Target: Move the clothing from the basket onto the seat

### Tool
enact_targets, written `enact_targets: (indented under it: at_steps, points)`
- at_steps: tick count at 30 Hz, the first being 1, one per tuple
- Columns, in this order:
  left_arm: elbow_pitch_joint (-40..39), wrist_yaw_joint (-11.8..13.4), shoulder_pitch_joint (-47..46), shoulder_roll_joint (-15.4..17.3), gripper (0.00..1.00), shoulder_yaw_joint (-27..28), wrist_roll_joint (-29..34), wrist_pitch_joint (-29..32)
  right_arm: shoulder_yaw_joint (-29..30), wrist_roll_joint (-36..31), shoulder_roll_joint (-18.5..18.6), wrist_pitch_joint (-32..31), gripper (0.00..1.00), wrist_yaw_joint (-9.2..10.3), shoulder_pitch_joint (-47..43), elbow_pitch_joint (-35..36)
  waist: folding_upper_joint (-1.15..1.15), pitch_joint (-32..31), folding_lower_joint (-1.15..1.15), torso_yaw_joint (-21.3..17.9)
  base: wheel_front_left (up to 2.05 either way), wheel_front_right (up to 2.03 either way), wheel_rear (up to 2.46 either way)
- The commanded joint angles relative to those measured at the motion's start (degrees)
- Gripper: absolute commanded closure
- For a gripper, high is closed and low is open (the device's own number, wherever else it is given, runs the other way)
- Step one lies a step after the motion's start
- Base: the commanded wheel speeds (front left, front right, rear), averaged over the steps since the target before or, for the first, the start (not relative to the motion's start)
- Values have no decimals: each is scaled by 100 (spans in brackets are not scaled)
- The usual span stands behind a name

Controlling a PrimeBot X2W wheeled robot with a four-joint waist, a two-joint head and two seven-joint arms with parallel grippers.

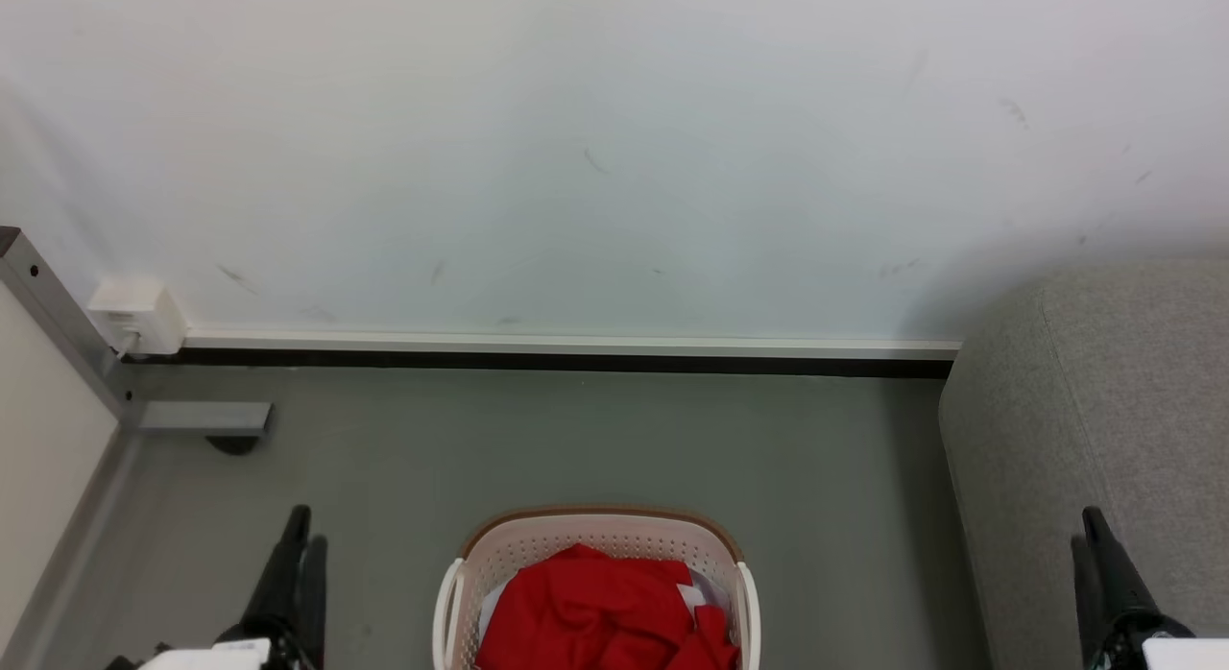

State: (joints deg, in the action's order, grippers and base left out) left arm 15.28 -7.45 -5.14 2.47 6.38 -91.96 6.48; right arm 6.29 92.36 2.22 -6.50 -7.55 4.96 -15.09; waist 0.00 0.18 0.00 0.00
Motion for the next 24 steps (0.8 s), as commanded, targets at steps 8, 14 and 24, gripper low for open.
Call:
enact_targets:
  at_steps: [8, 14, 24]
  points:
    - [145, 0, 46, -17, 0, -173, 81, -180, -68, -170, -27, 181, 0, 1, -146, 2, 0, 1, 0, 2, 0, 0, 0]
    - [189, 32, 22, -10, 0, -262, 473, -347, -80, -779, -17, 348, 0, 1, -198, 94, 0, -2, 0, 8, 0, 0, 0]
    - [67, 189, 43, 1, 0, -448, 1562, -605, -125, -2341, 0, 604, 0, 2, -280, 327, 0, -7, 0, 23, 0, 0, 0]
